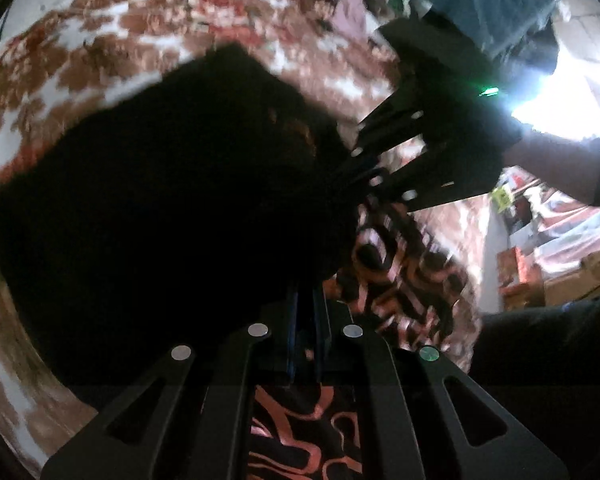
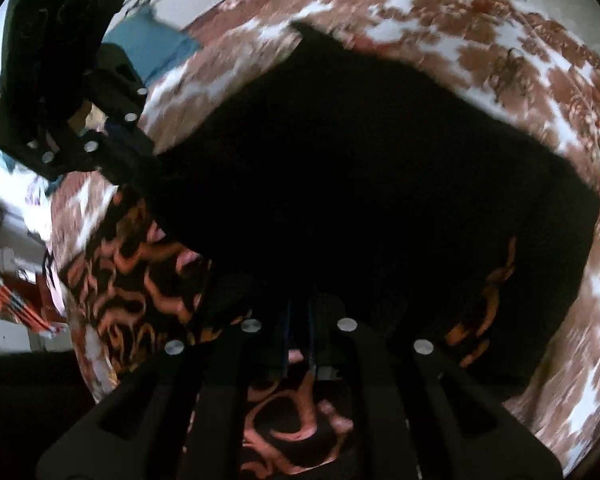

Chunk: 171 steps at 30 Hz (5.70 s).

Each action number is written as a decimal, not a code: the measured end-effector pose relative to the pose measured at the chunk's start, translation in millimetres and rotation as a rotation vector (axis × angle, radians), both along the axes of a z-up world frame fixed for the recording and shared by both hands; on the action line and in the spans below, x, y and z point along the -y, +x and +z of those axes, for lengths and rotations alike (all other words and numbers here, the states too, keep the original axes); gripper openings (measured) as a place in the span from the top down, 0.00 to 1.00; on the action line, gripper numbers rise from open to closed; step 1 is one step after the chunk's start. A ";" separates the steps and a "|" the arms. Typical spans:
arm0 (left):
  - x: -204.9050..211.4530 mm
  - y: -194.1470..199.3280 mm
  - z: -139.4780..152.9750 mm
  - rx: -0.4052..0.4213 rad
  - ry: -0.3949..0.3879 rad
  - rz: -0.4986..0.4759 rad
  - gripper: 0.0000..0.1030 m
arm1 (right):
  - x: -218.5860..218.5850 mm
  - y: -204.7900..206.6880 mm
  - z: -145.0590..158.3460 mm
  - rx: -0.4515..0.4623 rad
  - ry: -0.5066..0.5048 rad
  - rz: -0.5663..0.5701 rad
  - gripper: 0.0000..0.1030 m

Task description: Fold large clothes

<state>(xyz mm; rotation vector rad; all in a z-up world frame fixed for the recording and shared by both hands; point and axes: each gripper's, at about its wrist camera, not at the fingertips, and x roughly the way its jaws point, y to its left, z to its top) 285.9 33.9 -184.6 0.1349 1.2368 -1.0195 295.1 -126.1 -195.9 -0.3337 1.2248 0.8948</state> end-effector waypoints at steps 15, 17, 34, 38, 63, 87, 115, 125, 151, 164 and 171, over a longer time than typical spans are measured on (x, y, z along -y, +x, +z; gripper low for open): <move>-27.9 -73.4 -30.2 0.104 0.159 0.235 0.06 | 34.8 -56.9 -20.2 0.030 -0.101 -0.259 0.10; -28.1 -71.1 -17.9 0.130 0.161 0.283 0.06 | 36.4 -50.8 -9.5 0.056 -0.112 -0.305 0.10; 15.0 3.4 -99.0 0.301 0.565 0.389 0.05 | 11.0 23.8 -71.5 0.273 -0.287 -0.462 0.05; 0.7 2.9 -99.7 0.273 0.489 0.424 0.04 | 15.7 17.5 -87.5 0.292 -0.280 -0.448 0.05; -149.1 -217.3 -52.6 -0.101 0.415 0.714 0.05 | 156.6 -173.8 -42.2 -0.017 -0.309 -0.665 0.05; -177.3 -284.7 -105.8 -0.428 0.149 0.851 0.07 | 173.4 -253.4 -95.3 -0.362 -0.172 -0.711 0.16; -157.8 -259.7 -114.9 -0.511 -0.002 0.825 0.20 | 189.6 -242.8 -112.0 -0.517 -0.100 -0.724 0.65; -139.9 -255.9 -113.9 -0.496 -0.002 0.733 0.80 | 177.5 -229.6 -93.7 -0.500 -0.122 -0.677 0.85; -64.8 -104.3 69.8 -0.108 -0.076 0.514 0.90 | 120.5 -115.6 76.2 -0.123 0.041 -0.510 0.89; -81.1 40.5 121.0 0.050 -0.194 0.529 0.90 | 125.7 21.9 137.5 0.027 0.143 -0.552 0.89; -90.7 146.0 85.4 0.053 -0.135 0.538 0.90 | 117.2 114.4 108.4 0.083 0.088 -0.546 0.89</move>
